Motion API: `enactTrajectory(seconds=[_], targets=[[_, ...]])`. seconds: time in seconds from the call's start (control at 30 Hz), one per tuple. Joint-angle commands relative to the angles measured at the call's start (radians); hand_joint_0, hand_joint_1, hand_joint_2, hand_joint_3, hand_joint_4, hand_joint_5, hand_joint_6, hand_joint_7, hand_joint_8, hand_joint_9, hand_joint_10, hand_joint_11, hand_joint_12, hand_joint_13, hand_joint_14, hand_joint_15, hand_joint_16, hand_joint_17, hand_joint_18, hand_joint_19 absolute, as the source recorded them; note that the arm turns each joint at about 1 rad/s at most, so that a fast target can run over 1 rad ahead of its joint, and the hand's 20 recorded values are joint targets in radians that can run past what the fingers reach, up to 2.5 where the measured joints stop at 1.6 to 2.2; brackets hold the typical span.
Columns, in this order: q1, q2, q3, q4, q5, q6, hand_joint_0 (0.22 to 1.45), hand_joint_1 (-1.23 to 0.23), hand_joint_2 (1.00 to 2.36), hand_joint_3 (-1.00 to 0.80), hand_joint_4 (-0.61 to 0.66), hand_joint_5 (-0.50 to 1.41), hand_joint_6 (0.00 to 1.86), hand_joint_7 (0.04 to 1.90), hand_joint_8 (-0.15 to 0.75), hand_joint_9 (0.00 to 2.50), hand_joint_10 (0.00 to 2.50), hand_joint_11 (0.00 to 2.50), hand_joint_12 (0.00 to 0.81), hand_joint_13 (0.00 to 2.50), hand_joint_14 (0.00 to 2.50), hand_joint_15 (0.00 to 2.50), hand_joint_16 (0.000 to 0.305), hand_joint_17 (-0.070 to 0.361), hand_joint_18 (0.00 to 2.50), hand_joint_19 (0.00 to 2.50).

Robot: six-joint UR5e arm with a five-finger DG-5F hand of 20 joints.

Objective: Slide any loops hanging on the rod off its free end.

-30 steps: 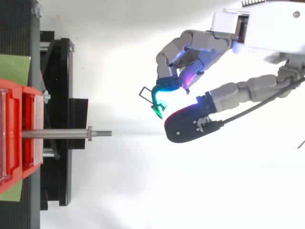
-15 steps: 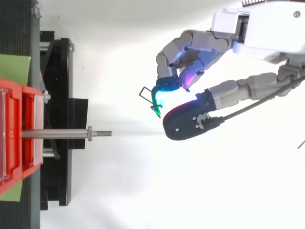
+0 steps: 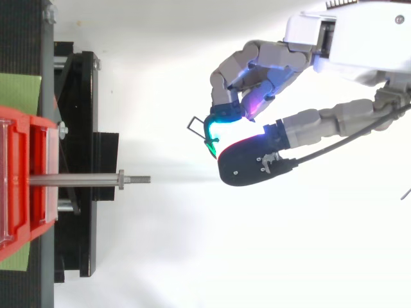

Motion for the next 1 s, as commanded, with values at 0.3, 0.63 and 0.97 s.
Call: enactTrajectory(seconds=[0.3, 0.63, 0.97], targets=[[0.000, -0.001, 0.000, 0.000, 0.000, 0.000, 0.56, -0.79, 1.02, -0.18, -0.03, -0.14, 0.88, 1.08, 0.231, 0.93, 0.02, 0.56, 0.324, 0.48, 0.01, 0.20, 0.046, 0.104, 0.50, 0.35], [0.000, 0.001, 0.000, 0.000, 0.000, 0.000, 0.56, -0.69, 1.01, -0.37, 0.06, -0.13, 0.89, 1.06, 0.239, 0.93, 0.02, 0.56, 0.325, 0.49, 0.01, 0.21, 0.046, 0.105, 0.51, 0.35], [0.000, -0.001, 0.000, 0.000, 0.000, 0.000, 0.53, -0.62, 1.01, -0.26, 0.01, -0.10, 0.89, 1.05, 0.235, 0.96, 0.02, 0.54, 0.327, 0.47, 0.01, 0.21, 0.046, 0.104, 0.44, 0.37]])
